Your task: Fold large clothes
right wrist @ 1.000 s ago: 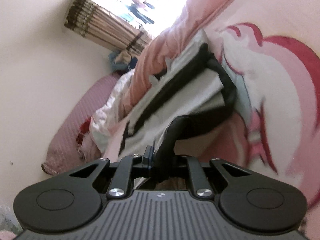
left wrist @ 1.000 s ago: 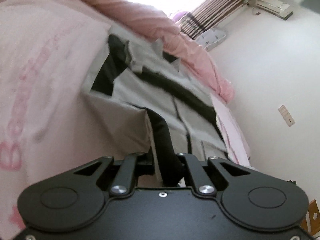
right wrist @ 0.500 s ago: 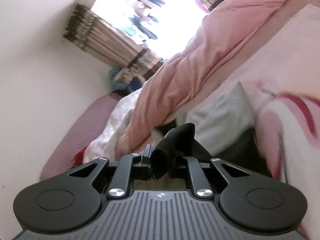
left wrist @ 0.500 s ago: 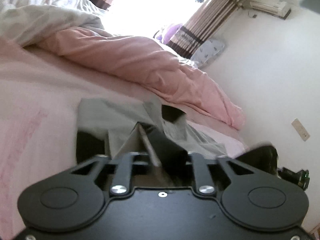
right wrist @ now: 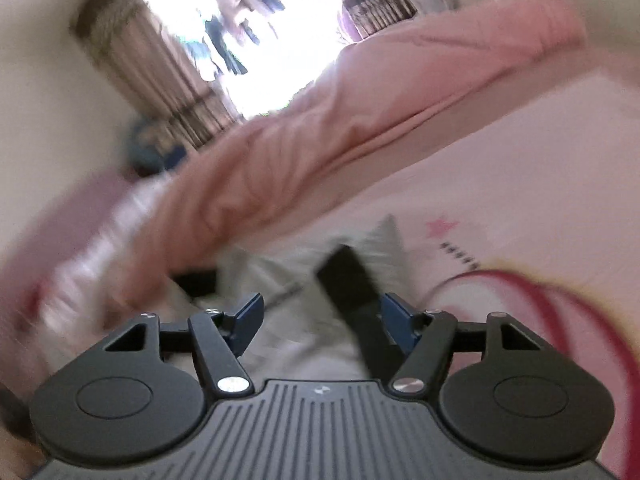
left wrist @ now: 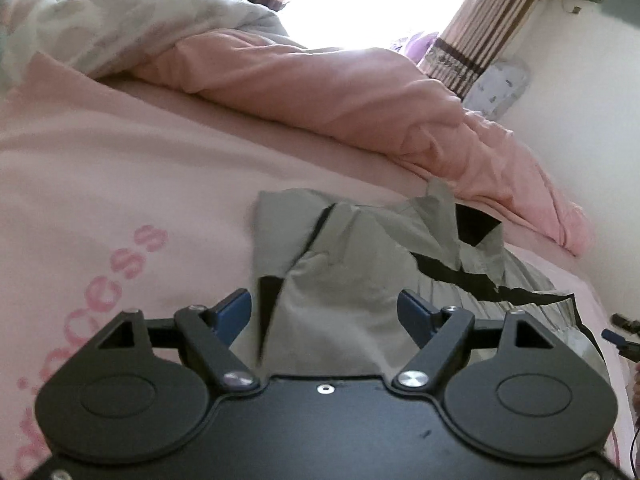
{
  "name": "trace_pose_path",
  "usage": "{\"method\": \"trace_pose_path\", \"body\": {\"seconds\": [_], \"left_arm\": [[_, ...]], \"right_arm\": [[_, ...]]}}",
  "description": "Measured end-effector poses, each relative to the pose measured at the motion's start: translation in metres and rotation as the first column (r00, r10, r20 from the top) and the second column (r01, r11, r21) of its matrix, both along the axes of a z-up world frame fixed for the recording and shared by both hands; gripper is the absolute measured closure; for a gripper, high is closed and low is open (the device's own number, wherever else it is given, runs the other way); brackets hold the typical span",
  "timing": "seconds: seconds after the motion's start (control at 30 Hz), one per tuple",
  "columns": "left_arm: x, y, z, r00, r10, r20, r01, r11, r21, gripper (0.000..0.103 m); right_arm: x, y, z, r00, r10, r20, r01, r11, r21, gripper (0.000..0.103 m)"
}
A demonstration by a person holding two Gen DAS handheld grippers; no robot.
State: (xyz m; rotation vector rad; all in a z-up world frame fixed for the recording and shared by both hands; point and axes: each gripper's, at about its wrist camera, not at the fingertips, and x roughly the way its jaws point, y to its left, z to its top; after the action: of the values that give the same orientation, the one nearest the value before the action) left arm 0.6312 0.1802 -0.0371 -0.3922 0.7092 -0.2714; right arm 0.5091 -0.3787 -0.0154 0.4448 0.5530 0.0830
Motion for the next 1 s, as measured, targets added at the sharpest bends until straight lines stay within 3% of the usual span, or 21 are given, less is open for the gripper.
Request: {"method": "trace_pose_path", "body": {"seconds": [0.2, 0.27, 0.3, 0.33, 0.37, 0.4, 0.47, 0.6, 0.73, 0.83, 0.9, 1.0], "left_arm": [[0.026, -0.031, -0.007, 1.000, -0.011, 0.022, 0.008, 0.992, 0.128, 0.022], [0.031, -0.039, -0.009, 1.000, -0.016, 0.017, 0.013, 0.990, 0.141, 0.026], [0.031, -0.040, -0.010, 1.000, -0.017, 0.021, 0.013, 0.989, 0.145, 0.040], [0.031, -0.042, -0.011, 0.999, -0.024, 0.029, 0.019, 0.987, 0.157, 0.055], [0.031, -0.044, -0.011, 0.999, -0.032, 0.028, 0.027, 0.984, 0.179, 0.082], [0.030, -0.044, -0.012, 0.999, -0.036, 0.028, 0.030, 0.981, 0.193, 0.091], [0.025, -0.045, -0.009, 0.997, -0.037, 0.067, 0.025, 0.984, 0.177, 0.098], [0.008, -0.039, 0.013, 0.987, 0.005, 0.160, -0.034, 0.983, 0.183, 0.099], [0.032, -0.040, -0.005, 0.995, 0.036, 0.088, -0.054, 0.974, 0.220, 0.098], [0.049, -0.046, -0.027, 0.998, 0.038, 0.048, -0.049, 0.964, 0.262, 0.084], [0.049, -0.045, -0.028, 0.998, 0.039, 0.057, -0.053, 0.964, 0.260, 0.081], [0.038, -0.038, -0.012, 0.992, 0.123, 0.036, -0.128, 0.965, 0.227, 0.072]], "right_arm": [[0.030, 0.018, -0.014, 0.998, 0.009, -0.060, -0.018, 0.987, -0.161, 0.028], [0.031, 0.018, -0.018, 0.997, 0.033, -0.072, -0.044, 0.987, -0.157, 0.051], [0.029, 0.020, -0.018, 0.997, 0.038, -0.065, -0.048, 0.984, -0.171, 0.058], [0.028, 0.024, -0.017, 0.998, 0.030, -0.062, -0.043, 0.976, -0.213, 0.081], [0.026, 0.029, -0.016, 0.998, 0.011, -0.063, -0.027, 0.962, -0.270, 0.097], [0.023, 0.030, -0.014, 0.999, 0.007, -0.053, -0.022, 0.957, -0.289, 0.097], [0.018, 0.032, -0.007, 1.000, -0.011, -0.018, 0.005, 0.961, -0.278, 0.101], [0.014, 0.038, 0.005, 0.998, -0.035, 0.047, 0.047, 0.961, -0.272, 0.102], [0.047, 0.035, -0.016, 0.996, -0.079, -0.045, 0.064, 0.961, -0.268, 0.103], [0.053, 0.036, -0.029, 0.994, -0.090, -0.060, 0.068, 0.952, -0.299, 0.102], [0.049, 0.034, -0.029, 0.995, -0.086, -0.049, 0.068, 0.955, -0.290, 0.100], [0.026, 0.044, -0.011, 0.991, -0.134, 0.017, 0.131, 0.925, -0.357, 0.077]]}}
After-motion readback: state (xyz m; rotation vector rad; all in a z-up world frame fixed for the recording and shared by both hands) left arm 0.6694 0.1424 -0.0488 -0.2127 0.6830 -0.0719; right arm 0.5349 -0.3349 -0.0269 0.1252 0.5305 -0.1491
